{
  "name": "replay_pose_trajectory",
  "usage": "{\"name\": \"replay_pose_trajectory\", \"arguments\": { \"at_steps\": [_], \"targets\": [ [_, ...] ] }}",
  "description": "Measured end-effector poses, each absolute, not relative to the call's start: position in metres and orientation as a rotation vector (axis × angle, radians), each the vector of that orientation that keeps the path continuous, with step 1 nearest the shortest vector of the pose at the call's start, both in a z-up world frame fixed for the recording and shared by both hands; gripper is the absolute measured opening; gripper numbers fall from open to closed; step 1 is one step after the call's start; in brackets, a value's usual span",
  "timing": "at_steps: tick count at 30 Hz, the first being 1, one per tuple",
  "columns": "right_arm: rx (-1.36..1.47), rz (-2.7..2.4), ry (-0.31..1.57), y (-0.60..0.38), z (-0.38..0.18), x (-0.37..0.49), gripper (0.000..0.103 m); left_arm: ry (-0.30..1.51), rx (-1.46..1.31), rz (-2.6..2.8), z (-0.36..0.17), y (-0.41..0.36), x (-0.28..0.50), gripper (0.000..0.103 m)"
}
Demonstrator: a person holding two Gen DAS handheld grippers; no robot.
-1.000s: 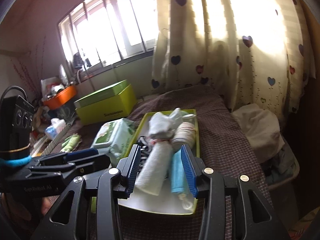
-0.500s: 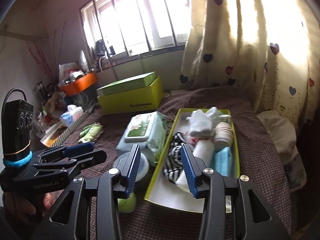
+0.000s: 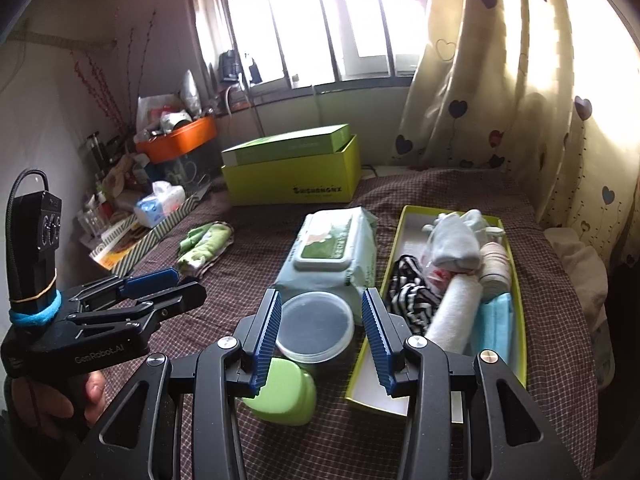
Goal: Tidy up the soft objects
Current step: 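Withdraw both grippers from the tray toward the green cloths on the bed, then close the right gripper on the light-green patterned rolled towel and lift it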
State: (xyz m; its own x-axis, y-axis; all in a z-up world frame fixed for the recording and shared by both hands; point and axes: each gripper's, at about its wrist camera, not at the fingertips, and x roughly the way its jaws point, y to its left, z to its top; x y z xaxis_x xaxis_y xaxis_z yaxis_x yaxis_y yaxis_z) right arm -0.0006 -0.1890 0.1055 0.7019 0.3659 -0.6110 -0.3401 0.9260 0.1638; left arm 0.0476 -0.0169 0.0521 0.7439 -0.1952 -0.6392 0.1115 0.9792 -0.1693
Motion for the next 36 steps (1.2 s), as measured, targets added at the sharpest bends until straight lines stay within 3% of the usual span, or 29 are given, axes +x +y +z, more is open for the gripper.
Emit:
{"name": "replay_pose_trajectory", "arguments": {
  "at_steps": [36],
  "targets": [
    [-0.013, 0.520, 0.771, -0.103, 0.090, 0.030, 0.042, 0.735, -0.197, -0.070, 0.031, 0.064, 0.047, 0.057]
  ]
}}
